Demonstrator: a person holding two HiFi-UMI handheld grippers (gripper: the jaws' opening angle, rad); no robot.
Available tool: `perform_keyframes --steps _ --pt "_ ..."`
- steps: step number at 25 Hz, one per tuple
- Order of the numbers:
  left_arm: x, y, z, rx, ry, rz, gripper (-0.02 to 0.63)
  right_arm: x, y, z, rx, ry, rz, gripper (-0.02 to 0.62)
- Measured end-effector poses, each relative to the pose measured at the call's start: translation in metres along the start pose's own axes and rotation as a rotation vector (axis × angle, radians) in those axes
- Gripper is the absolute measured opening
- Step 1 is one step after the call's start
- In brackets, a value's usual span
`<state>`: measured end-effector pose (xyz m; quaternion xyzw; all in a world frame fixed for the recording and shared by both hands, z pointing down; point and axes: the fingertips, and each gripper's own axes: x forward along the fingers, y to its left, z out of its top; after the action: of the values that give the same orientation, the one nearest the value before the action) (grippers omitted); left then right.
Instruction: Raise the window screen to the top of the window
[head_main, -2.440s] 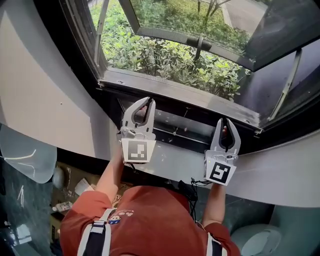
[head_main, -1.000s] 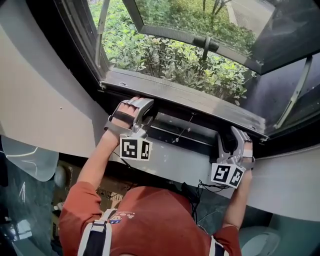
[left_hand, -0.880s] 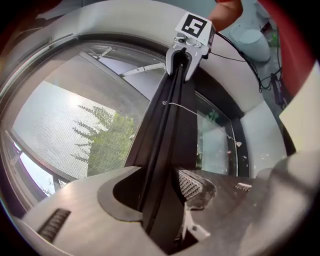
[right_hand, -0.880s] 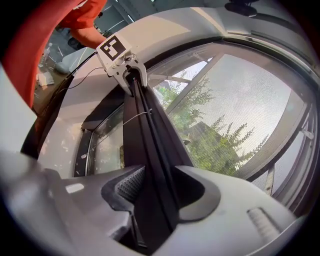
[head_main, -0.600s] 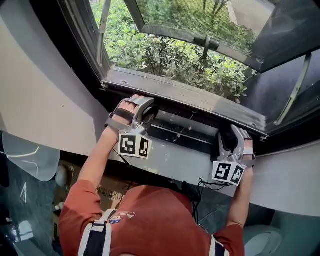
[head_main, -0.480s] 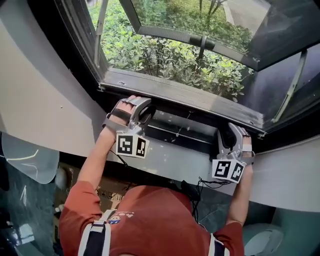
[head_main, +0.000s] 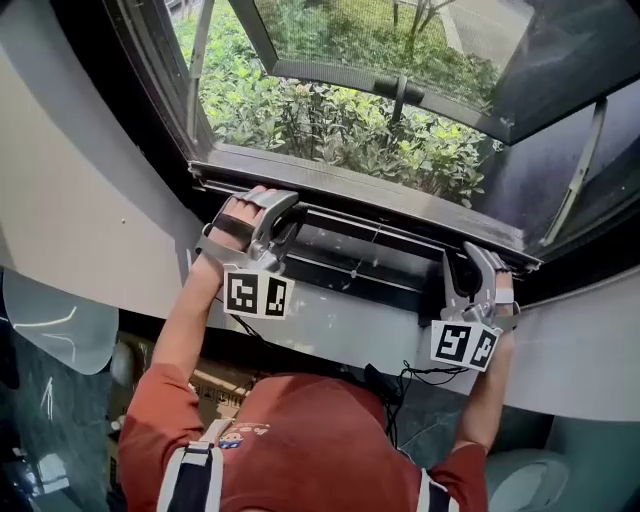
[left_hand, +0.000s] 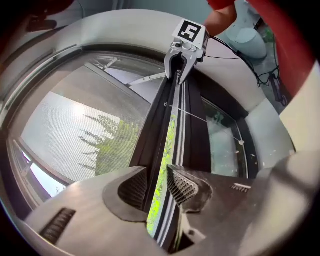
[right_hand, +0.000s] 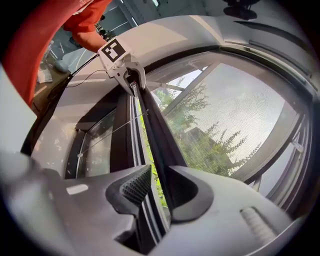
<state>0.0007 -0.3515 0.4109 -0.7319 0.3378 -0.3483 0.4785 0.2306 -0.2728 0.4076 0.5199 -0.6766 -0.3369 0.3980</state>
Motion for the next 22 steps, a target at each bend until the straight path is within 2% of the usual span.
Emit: perform_keyframes --steps 2,6,13,22 --pt "0.000 0.014 0.004 0.007 -0.013 0.063 0.080 -0.002 -0.014 0.004 -0.008 -0.011 -0.041 0.089" --pt "-0.001 0.038 0.009 0.026 -0.025 0.146 0.080 -0.003 -0.036 0.014 -0.047 -0.033 -0.106 0.070" --pt "-0.005 0.080 0.020 0.049 -0.055 0.243 0.080 -0.007 -0.075 0.033 -0.103 -0.061 -0.213 0.066" --pt "-0.014 0.134 0.036 0.078 -0.075 0.355 0.081 -0.016 -0.124 0.059 -0.169 -0.106 -0.306 0.067"
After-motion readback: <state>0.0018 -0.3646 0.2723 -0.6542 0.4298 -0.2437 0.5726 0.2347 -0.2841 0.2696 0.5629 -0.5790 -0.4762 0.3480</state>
